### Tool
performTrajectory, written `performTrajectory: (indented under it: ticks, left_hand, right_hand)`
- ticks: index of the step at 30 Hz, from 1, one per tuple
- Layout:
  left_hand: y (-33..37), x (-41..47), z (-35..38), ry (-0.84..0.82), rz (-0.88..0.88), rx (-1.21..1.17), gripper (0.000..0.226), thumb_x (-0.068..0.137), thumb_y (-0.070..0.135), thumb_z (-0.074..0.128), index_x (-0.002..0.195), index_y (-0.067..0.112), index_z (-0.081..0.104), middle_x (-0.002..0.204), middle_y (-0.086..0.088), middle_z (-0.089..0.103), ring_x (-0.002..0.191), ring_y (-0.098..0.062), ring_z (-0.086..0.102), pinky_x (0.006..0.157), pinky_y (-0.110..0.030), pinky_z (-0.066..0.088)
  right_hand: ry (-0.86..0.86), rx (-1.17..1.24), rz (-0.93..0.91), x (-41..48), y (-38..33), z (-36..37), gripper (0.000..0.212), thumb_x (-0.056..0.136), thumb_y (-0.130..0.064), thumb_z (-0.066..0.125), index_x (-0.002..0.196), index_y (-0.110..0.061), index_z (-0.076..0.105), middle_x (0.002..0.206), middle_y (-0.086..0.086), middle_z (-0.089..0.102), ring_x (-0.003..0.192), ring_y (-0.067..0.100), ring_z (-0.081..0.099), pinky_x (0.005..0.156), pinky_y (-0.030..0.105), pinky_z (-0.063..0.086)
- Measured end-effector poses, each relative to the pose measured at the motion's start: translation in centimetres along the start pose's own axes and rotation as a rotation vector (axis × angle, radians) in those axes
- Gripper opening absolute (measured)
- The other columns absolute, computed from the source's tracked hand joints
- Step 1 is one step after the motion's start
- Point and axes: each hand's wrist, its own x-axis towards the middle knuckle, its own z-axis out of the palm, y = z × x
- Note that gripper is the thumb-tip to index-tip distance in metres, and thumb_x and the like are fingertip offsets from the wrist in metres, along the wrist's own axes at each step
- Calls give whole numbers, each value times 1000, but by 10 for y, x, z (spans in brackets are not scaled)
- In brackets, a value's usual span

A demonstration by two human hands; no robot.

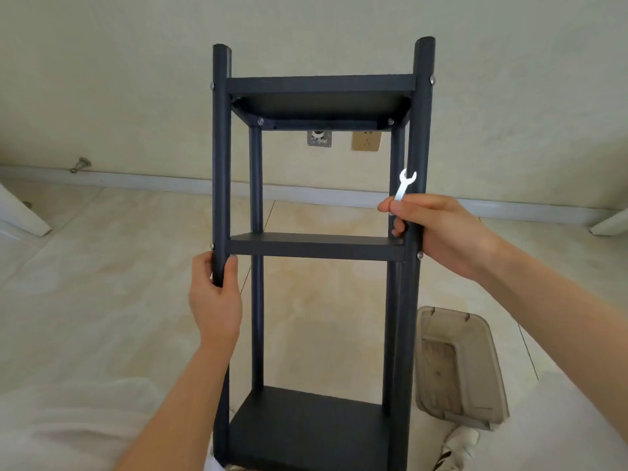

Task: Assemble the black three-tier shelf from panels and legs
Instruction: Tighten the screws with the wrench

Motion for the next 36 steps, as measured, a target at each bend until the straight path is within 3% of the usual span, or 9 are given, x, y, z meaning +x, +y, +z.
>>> performTrajectory:
  ticks: [3, 9, 15, 20, 25, 28, 30, 33, 36]
  left_hand:
    - [-1, 2, -1, 1, -56, 21, 16, 102, 33, 58, 114, 25, 53, 93, 3, 60, 82, -27, 61, 78, -51, 56]
    - [0, 10, 6, -76, -134, 29, 15, 105, 31, 51, 117, 24, 49, 90, 4, 56, 78, -21, 55, 76, -46, 52]
    - [-7, 19, 16, -173, -321, 48, 23, 108, 23, 44, 129, 16, 47, 102, -1, 58, 81, -17, 57, 67, -23, 43]
    - [-10, 18, 20, -199, -384, 91, 26, 107, 25, 47, 130, 14, 55, 110, -4, 63, 89, -23, 64, 81, -40, 51]
    - [-16, 26, 24, -236, -547, 81, 24, 104, 18, 54, 124, 8, 62, 93, -6, 66, 87, -26, 62, 76, -38, 52]
    - [-17, 29, 25, -325, -667, 107, 35, 99, 5, 58, 134, 3, 58, 106, -9, 63, 99, -29, 59, 89, -41, 50]
    - [-13, 24, 24, -364, -695, 166, 45, 98, 5, 59, 142, 3, 51, 122, -13, 60, 107, -29, 55, 95, -39, 47]
    - [5, 14, 21, -329, -583, 252, 50, 98, 8, 57, 147, 7, 46, 145, -11, 51, 129, -31, 50, 99, -36, 39]
    - [46, 5, 21, -264, -387, 156, 29, 98, 7, 54, 124, 18, 63, 120, 5, 63, 118, -17, 58, 88, -24, 43]
  right_hand:
    - [-46, 73, -26, -7, -12, 9, 21, 78, -33, 70, 91, -18, 79, 73, -2, 57, 79, 20, 48, 76, 31, 43]
    - [-45, 180, -93, -4, -28, 20, 22, 81, -31, 72, 96, -16, 79, 74, 0, 51, 69, 13, 50, 70, 30, 49]
    - [-96, 120, -162, 0, -31, 40, 18, 95, -23, 63, 99, -15, 78, 75, 1, 55, 68, 13, 52, 73, 31, 50]
    - [-108, 64, -225, -5, -38, 63, 20, 98, -23, 59, 96, -18, 78, 73, -1, 58, 72, 20, 53, 80, 31, 52]
    - [-112, -19, -263, -6, -41, 80, 28, 100, -19, 55, 98, 4, 71, 76, -7, 64, 76, 5, 59, 89, 29, 48]
    - [-105, -40, -269, -5, -41, 87, 40, 100, -19, 55, 101, 19, 61, 75, -22, 66, 81, -8, 60, 88, 29, 46]
    - [-93, -15, -265, -4, -40, 90, 35, 99, -20, 56, 91, 12, 67, 84, -17, 69, 81, -4, 60, 86, 29, 49]
    - [-128, 62, -247, 0, -40, 92, 33, 98, -20, 59, 69, -25, 74, 101, -3, 70, 79, 15, 55, 82, 30, 51]
    - [-158, 99, -241, 5, -39, 90, 31, 97, -19, 60, 69, -22, 74, 99, -13, 72, 82, 13, 58, 80, 24, 54]
